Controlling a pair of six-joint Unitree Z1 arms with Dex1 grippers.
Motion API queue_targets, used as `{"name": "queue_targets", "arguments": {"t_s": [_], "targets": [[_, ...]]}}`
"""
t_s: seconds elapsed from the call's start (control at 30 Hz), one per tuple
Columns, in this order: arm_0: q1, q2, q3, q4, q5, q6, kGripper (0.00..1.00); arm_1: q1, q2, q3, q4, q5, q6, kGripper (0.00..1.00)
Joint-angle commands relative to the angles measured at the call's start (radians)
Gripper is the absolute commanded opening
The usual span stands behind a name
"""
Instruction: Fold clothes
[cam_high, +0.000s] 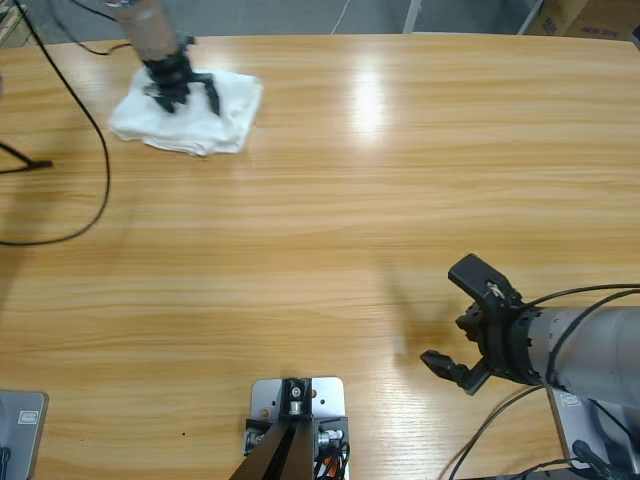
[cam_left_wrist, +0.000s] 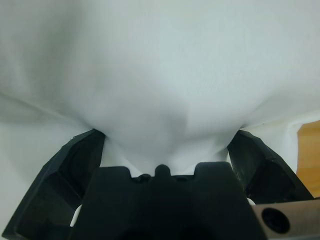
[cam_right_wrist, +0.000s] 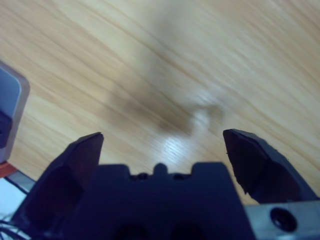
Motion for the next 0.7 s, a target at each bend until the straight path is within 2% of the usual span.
{"name": "queue_targets", "arguments": {"t_s": [0.03, 0.3, 0.4, 0.57, 0.63, 0.7], "targets": [[0.164, 0.181, -0.386, 0.148, 0.022, 0.019, 0.941, 0.01, 0.075, -0.043, -0.002, 0.036, 0.0, 0.996], [0.163, 0.182, -0.456, 0.148, 0.011, 0.002, 0.948, 0.01, 0.074, -0.068, 0.035, 0.042, -0.014, 0.986], [0.134, 0.116, -0.496, 0.149, 0.003, 0.004, 0.954, 0.01, -0.004, -0.161, 0.22, -0.009, -0.072, 0.959], [0.092, -0.115, -0.481, 0.152, 0.014, 0.025, 0.955, -0.028, -0.109, -0.439, 0.568, -0.109, -0.226, 0.959], [0.068, -0.24, -0.405, 0.154, 0.012, 0.058, 0.954, -0.067, -0.101, -0.538, 0.71, -0.117, -0.227, 0.962], [0.059, -0.368, -0.255, 0.154, 0.017, 0.079, 0.954, -0.086, -0.109, -0.586, 0.806, -0.135, -0.231, 0.964]]}}
